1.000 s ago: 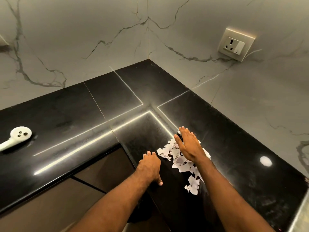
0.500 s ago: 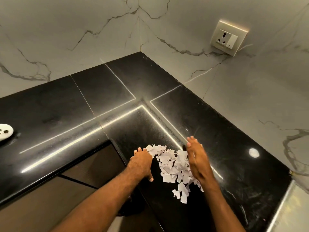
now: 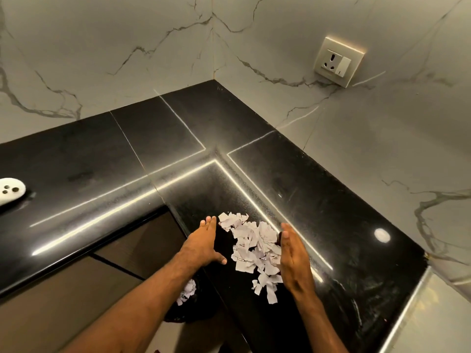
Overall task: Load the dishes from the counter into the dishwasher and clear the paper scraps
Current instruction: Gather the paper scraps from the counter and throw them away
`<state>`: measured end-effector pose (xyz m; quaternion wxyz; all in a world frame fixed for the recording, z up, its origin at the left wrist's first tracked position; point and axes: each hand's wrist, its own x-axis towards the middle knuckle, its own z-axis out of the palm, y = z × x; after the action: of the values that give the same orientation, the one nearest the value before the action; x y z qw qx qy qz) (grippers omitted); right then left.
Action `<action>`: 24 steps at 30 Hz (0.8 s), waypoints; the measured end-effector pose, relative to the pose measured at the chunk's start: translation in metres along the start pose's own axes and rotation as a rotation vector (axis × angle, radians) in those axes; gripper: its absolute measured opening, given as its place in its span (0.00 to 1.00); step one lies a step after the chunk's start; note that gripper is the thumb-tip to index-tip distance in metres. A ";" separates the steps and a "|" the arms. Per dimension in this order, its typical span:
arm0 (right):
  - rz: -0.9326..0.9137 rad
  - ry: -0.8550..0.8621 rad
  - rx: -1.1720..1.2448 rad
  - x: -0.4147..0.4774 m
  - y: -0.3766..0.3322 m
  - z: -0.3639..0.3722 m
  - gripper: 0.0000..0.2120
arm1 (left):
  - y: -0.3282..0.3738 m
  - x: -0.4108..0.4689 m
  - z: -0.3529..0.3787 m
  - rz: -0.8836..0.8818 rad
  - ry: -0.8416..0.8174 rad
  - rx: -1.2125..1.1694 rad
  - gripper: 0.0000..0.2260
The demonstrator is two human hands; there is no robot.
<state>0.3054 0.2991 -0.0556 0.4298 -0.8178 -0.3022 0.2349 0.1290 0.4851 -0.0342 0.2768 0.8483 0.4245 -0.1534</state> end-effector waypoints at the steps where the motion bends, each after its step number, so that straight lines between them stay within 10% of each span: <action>1: 0.006 0.036 -0.003 -0.007 0.002 0.001 0.33 | -0.001 -0.001 0.000 0.002 0.004 -0.016 0.62; 12: -0.222 -0.183 -0.357 -0.053 0.011 -0.027 0.39 | 0.019 0.001 -0.002 0.059 0.195 -0.174 0.43; 24: -0.206 -0.181 -0.593 -0.044 0.027 0.015 0.50 | 0.036 -0.007 0.029 0.246 0.041 -0.068 0.38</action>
<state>0.2726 0.2645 -0.0801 0.1657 -0.8484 -0.4754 0.1635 0.1532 0.4458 -0.0418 0.3132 0.8872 0.3277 -0.0863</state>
